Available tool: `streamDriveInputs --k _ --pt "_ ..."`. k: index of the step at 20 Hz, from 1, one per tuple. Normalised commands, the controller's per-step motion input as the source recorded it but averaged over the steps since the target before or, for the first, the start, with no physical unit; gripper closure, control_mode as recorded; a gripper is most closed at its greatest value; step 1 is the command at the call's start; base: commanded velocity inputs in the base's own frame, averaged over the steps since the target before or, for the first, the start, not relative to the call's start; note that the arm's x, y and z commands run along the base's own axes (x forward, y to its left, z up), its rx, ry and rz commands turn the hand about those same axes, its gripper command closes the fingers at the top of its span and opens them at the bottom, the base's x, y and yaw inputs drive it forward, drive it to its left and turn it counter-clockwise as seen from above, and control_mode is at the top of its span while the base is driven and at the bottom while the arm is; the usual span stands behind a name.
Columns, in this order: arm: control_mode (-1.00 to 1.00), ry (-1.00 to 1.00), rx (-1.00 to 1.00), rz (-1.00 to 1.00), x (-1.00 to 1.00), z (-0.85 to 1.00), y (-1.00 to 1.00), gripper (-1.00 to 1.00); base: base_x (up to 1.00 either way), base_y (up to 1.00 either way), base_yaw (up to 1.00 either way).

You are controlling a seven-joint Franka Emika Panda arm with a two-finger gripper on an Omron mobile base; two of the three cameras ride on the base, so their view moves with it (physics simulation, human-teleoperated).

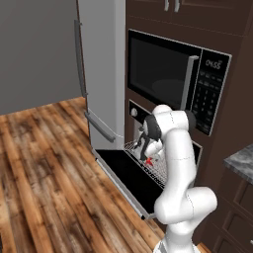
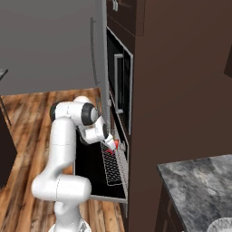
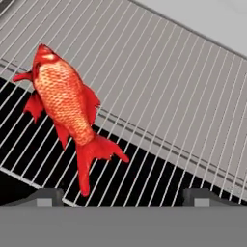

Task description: Place the fish on the bottom rack of the oven, and slide the tray back inside. Close the oven door.

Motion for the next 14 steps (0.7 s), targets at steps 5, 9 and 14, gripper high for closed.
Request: streamDriveInputs --k 5,9,14 --pt "-1.00 0.00 -0.01 -0.16 -0.53 0.04 0.68 -1.00 0.00 0.00 0.00" --pt "-1.00 0.00 -0.01 -0.22 -0.48 0.00 0.69 -1.00 0.00 0.00 0.00" --pt "-1.00 0.00 -0.02 -0.20 -0.02 -0.09 0.22 -1.00 0.00 0.00 0.00"
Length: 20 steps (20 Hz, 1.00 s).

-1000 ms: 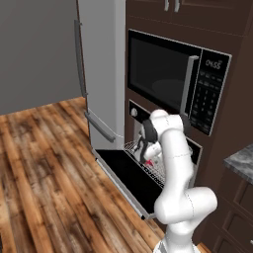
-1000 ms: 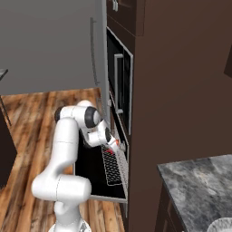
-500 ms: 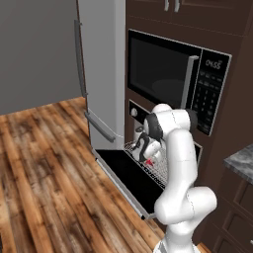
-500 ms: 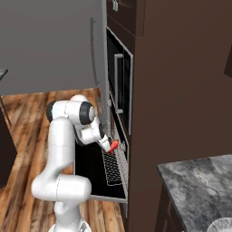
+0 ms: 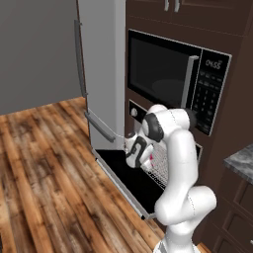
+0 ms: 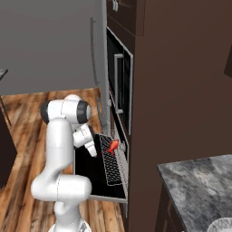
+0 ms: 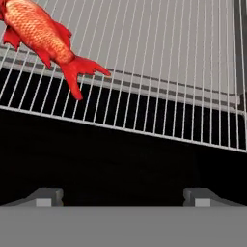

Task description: Place the fish on the bottom rack of the oven, and slide the tray back inside. Close the oven door.

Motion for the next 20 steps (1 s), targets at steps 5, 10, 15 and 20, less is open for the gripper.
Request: streamDriveInputs --k 5,10,15,20 --pt "-1.00 0.00 -0.03 -0.13 0.07 -0.38 0.00 -1.00 0.00 0.00 0.00" --pt "-1.00 0.00 -0.02 -0.09 0.11 -0.51 0.00 -1.00 0.00 0.00 0.00" --pt "-1.00 0.00 -0.01 -0.08 0.04 -0.32 -0.26 -1.00 0.00 0.00 0.00" --pt "-1.00 0.00 0.00 -0.08 0.00 -0.13 -0.67 -1.00 0.00 0.00 0.00"
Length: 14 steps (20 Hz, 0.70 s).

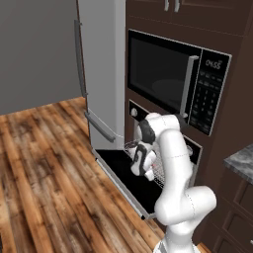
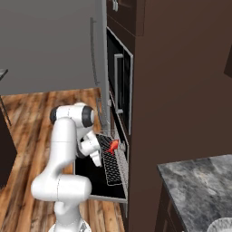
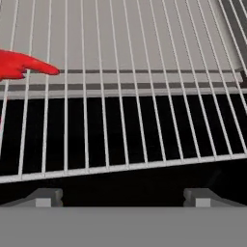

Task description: Place the fish on the bottom rack of the oven, and slide the tray back inside. Close the oven door.

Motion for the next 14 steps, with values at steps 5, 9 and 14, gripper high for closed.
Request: streamDriveInputs --k 5,9,14 --pt "-1.00 0.00 0.00 -0.07 0.05 -0.10 -0.71 -1.00 0.00 0.00 0.00" --pt "-1.00 0.00 0.00 -0.05 0.03 -0.03 -0.81 -1.00 0.00 0.00 0.00" --pt "-1.00 0.03 0.05 -0.06 0.00 0.19 -0.67 -1.00 0.00 0.00 0.00"
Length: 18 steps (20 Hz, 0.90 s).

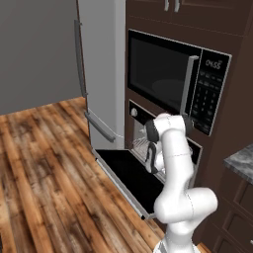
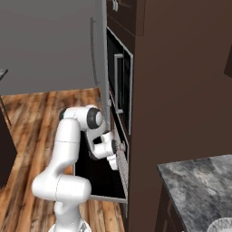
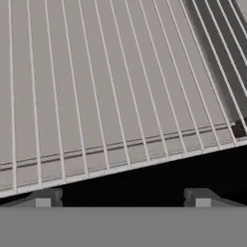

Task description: Place the fish on the bottom rack of the oven, and slide the tray back inside. Close the oven door.

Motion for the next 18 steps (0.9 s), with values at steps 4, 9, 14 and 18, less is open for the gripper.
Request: streamDriveInputs --k 4,9,14,18 --pt "-1.00 0.01 -0.03 -0.02 -0.12 0.39 0.15 -1.00 0.00 0.00 0.00" --pt "-1.00 -0.07 -0.25 0.00 -0.47 0.20 0.98 -1.00 0.00 0.00 0.00" --pt "-1.00 -0.09 -0.27 0.00 -0.51 0.70 1.00 -1.00 0.00 0.00 0.00" --pt "-1.00 -0.20 -0.13 0.00 -0.48 1.00 0.83 -1.00 0.00 0.00 0.00"
